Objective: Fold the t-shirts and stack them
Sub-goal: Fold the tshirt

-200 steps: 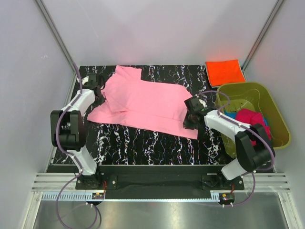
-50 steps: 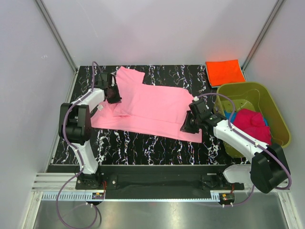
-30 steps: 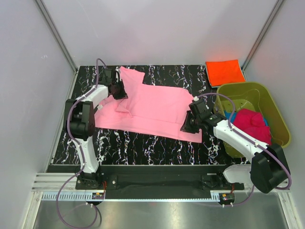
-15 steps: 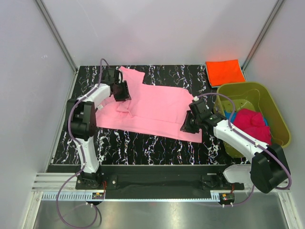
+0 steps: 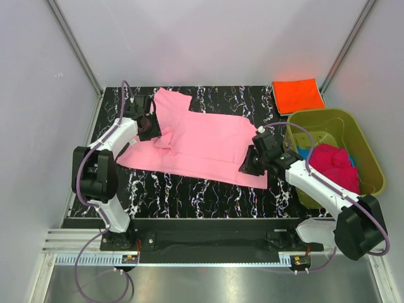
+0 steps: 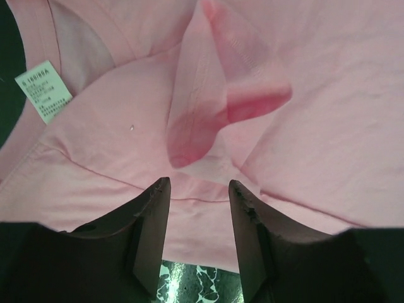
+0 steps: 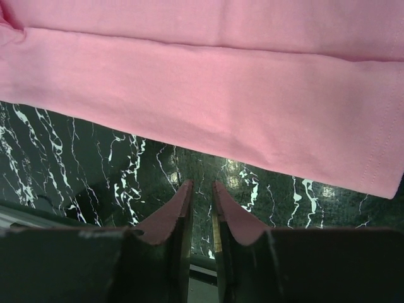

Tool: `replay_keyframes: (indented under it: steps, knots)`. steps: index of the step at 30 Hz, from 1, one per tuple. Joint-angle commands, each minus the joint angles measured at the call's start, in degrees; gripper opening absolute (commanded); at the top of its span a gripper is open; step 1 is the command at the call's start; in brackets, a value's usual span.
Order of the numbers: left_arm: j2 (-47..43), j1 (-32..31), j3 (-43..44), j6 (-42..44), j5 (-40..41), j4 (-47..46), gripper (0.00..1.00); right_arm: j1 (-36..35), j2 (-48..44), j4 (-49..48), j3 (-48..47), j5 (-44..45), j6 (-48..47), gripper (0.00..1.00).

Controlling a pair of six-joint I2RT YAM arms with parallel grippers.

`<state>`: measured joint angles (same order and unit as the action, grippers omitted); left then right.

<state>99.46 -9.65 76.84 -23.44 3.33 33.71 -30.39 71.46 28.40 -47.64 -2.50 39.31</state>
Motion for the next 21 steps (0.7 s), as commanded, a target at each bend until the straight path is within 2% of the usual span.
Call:
replay_keyframes:
  steps: [1, 13, 15, 21]
  knots:
    - [1.2, 0.0, -1.2, -2.5, 1.2, -0.5, 0.47, -0.3, -2.8, -0.8, -0.6, 0.3, 0.1, 0.25]
    - [6.7, -2.8, 1.3, -3.5, 0.4, -3.1, 0.48, -0.3, -4.0, -0.7, 0.4, 0.4, 0.0, 0.25]
    - [7.2, -3.2, 2.0, -3.4, 0.0, -3.0, 0.46, -0.3, -4.2, -0.8, 0.4, 0.4, 0.0, 0.25]
    - [7.3, -5.8, 5.9, 0.1, -0.5, -3.2, 0.29, -0.3, -4.4, -0.7, 1.0, 0.7, 0.0, 0.25]
